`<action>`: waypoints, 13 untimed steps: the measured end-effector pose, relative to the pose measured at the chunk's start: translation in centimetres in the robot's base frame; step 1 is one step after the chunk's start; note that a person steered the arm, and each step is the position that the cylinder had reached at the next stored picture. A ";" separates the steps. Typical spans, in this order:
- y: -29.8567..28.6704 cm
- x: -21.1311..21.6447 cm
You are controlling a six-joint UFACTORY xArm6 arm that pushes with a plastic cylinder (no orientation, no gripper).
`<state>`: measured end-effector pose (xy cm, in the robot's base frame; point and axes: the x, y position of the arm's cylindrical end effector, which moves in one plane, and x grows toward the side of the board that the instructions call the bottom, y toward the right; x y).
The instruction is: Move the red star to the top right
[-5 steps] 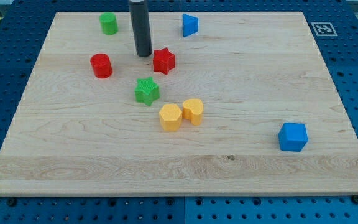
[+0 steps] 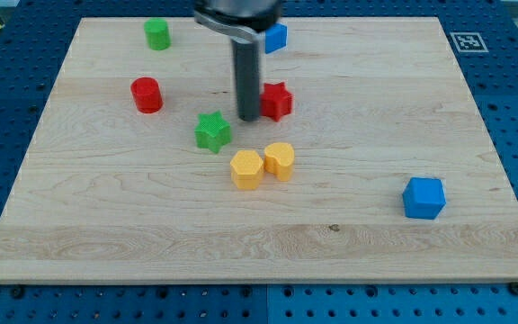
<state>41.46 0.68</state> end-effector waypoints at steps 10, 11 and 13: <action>10.3 -8.5; 10.8 -9.9; 14.5 -10.4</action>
<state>31.06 15.17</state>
